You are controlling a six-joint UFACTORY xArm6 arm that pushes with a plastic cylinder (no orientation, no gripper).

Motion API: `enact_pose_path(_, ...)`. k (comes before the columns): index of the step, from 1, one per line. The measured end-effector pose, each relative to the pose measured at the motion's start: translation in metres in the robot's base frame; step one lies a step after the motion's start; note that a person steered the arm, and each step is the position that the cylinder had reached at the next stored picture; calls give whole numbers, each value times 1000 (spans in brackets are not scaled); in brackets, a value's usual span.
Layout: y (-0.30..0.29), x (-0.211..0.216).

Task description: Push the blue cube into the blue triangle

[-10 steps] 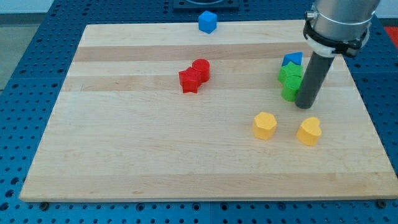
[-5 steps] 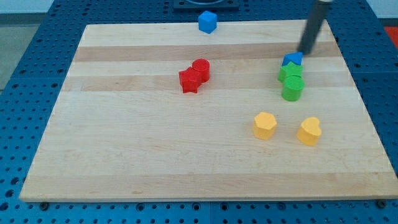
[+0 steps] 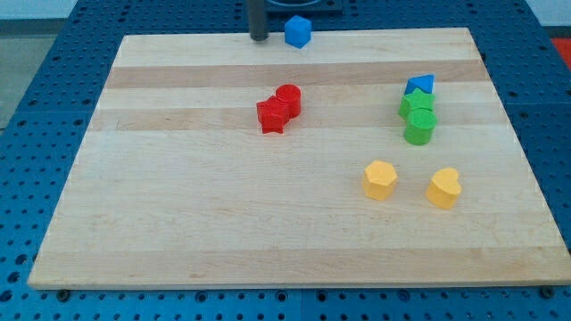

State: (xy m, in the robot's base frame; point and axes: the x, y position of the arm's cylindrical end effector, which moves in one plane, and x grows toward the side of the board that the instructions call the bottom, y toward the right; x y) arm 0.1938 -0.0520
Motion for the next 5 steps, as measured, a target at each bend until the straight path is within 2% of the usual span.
enact_pose_path(2, 28, -2)
enact_pose_path(5, 155, 8)
